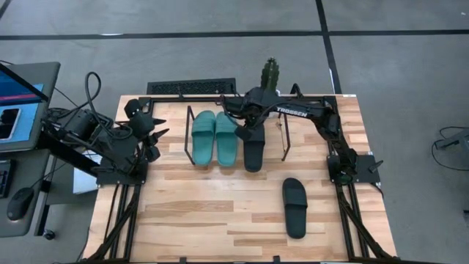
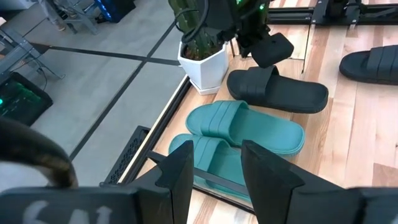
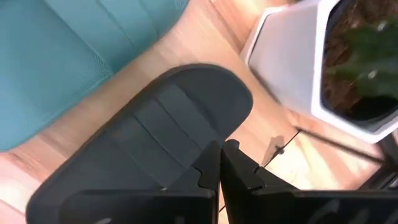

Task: Pick and place slides into the shelf
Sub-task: Adjust the black slipper on the shelf

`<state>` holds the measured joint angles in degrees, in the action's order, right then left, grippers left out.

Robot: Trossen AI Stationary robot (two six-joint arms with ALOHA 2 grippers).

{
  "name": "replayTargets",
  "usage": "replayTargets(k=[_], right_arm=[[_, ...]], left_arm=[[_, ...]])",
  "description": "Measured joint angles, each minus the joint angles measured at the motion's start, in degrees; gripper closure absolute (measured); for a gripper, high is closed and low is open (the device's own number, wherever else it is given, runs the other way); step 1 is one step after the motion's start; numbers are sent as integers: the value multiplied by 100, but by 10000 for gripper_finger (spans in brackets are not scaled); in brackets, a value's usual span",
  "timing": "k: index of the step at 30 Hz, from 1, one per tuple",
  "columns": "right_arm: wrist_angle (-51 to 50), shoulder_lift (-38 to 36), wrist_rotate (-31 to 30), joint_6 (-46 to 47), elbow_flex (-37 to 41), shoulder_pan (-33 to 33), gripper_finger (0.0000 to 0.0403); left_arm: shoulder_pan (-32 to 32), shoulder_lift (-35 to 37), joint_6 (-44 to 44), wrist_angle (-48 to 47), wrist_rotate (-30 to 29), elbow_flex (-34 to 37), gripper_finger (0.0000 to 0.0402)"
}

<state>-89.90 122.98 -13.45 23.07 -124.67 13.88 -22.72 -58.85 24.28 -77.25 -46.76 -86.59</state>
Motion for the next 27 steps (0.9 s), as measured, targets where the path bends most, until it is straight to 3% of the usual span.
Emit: replayTargets(k=[5,14,21,27], right_arm=[[-15,-181,157,207,497,-44,403],[59,-1484,-82,-122,1753,-390,403],[1618,-2186,380,-1076,3223,-412,403],[1871,-2238,437,-1390,3858,-316,403]], left_arm=[[0,0,34,-74,-1,0,278],[-1,2,36,-190,-6,-2,278],[0,2,87,-188,-42,-2,278],[0,2,148,-186,-15,-2,278]])
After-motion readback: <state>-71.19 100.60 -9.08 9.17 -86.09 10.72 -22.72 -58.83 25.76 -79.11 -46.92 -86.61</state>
